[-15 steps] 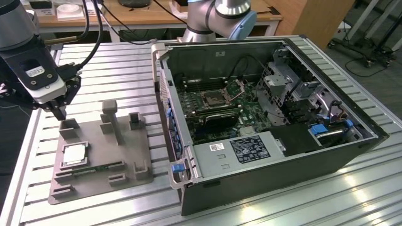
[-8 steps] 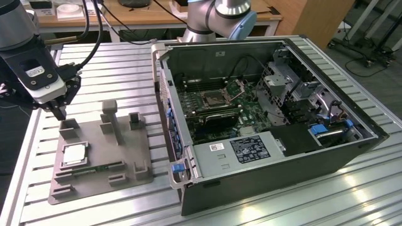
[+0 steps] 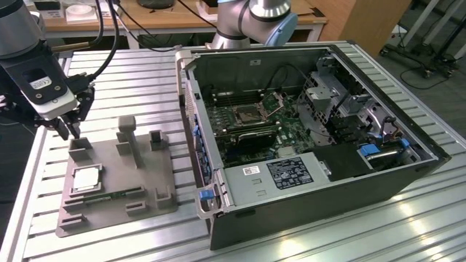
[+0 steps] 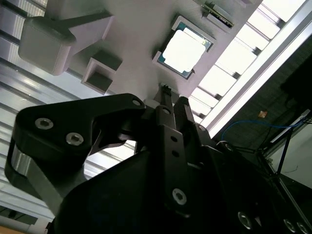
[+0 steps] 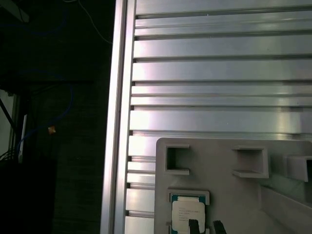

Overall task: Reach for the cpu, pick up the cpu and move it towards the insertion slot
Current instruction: 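Reach for the cpu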

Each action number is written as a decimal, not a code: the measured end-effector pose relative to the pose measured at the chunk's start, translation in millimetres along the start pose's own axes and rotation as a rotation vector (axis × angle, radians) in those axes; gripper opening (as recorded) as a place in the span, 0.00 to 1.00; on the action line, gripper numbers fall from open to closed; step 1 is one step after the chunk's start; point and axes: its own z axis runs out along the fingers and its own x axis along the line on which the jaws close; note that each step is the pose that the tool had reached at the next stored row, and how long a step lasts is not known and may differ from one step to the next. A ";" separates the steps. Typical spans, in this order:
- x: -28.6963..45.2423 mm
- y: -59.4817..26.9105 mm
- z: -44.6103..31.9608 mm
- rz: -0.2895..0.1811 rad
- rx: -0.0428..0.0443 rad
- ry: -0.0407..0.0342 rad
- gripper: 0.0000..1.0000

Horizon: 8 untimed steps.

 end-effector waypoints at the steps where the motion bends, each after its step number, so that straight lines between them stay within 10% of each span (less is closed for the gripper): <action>1: 0.0 0.0 0.0 0.000 0.0000 0.0000 0.25; 8: 0.0 0.0 0.6 0.000 0.0000 -0.0001 0.33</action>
